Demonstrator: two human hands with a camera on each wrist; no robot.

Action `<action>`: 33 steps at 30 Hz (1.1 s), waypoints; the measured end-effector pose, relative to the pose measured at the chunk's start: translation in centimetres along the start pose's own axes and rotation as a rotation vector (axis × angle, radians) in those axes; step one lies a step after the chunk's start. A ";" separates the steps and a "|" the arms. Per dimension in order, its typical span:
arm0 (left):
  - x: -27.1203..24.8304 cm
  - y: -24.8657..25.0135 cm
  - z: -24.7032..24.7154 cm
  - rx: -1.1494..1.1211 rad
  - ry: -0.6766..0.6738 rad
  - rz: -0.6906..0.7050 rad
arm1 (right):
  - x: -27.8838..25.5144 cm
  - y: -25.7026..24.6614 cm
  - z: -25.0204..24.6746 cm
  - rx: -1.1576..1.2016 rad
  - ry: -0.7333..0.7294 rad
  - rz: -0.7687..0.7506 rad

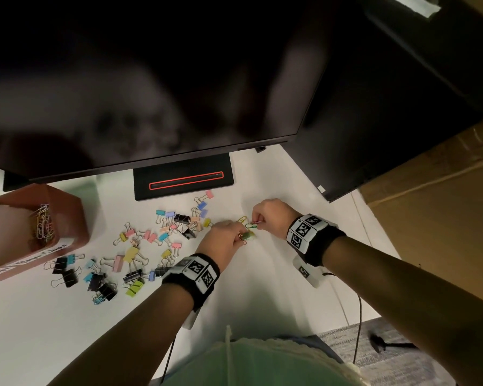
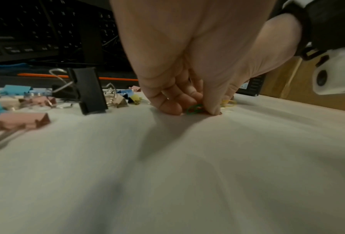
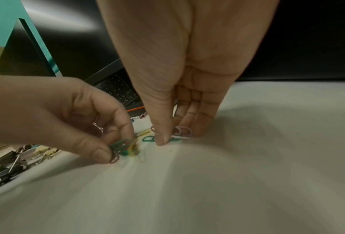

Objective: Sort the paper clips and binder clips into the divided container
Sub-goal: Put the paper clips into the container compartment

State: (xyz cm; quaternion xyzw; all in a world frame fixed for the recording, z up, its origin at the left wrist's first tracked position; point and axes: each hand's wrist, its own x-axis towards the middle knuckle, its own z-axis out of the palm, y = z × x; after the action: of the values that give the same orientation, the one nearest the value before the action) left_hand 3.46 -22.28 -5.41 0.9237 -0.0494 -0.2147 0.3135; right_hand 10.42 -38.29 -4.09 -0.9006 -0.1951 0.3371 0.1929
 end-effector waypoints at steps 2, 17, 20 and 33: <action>0.2 -0.1 0.1 0.014 0.024 0.035 | -0.1 0.0 0.0 -0.007 -0.012 0.012; -1.2 -2.9 -1.3 0.046 0.011 -0.029 | -0.6 0.3 0.0 -0.082 -0.058 -0.028; -1.1 -2.7 -1.3 0.035 -0.005 -0.054 | -0.7 0.1 0.2 -0.113 -0.056 -0.054; -2.0 -2.8 -1.6 0.053 0.033 -0.043 | -0.5 -0.7 -0.2 -0.211 -0.079 -0.118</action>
State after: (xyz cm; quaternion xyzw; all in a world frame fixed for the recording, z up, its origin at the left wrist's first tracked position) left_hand 2.26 -18.66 -5.22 0.9359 -0.0300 -0.2049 0.2849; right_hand 10.06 -37.95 -3.36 -0.8888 -0.2897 0.3381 0.1089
